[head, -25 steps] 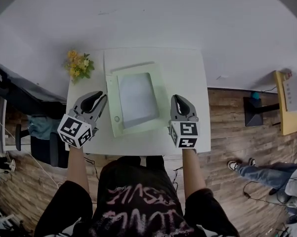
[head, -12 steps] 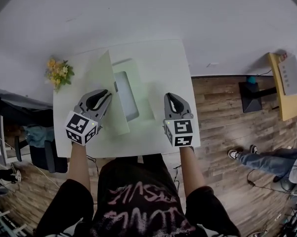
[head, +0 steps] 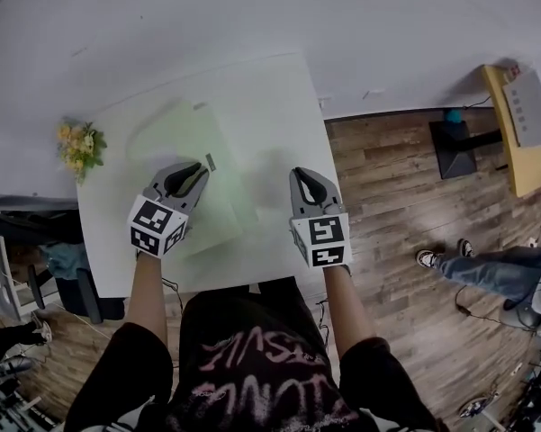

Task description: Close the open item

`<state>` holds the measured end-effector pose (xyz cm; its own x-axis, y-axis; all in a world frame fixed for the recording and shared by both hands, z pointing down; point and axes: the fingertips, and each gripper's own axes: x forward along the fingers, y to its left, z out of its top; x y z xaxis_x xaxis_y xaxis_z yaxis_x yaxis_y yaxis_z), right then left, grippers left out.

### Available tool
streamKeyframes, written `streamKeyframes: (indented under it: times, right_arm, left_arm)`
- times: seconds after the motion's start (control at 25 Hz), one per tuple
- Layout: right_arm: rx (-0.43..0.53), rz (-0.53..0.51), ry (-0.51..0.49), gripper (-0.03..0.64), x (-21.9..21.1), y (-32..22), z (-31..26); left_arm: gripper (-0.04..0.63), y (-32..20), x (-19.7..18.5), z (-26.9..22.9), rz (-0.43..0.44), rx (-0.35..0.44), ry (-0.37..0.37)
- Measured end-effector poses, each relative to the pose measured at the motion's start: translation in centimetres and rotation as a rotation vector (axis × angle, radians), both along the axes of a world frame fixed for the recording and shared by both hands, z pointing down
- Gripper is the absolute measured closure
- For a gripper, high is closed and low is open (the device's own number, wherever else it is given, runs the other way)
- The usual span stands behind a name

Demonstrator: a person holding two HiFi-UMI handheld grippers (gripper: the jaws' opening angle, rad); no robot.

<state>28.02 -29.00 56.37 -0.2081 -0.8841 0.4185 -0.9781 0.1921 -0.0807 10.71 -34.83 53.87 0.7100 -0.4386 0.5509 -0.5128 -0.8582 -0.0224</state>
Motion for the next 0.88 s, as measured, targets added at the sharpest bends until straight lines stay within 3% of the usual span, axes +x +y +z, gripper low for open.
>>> streamKeyframes:
  times: [0.28,0.52,0.88]
  right_arm:
    - [-0.035,0.011,-0.021,0.589,1.9,-0.1,2.2]
    - [-0.049,0.019,-0.043,0.589,2.7,-0.7,3.1]
    - [-0.054,-0.013,-0.053,0.589,2.4,-1.3,3.9]
  left_arm:
    - [0.517,-0.2,2.6,4.6,0.039,-0.072,-0.119]
    - [0.537,-0.2,3.0,6.8,0.050,-0.089,-0.216]
    - [0.540,-0.4,3.3,7.6,0.053,-0.124,-0.224]
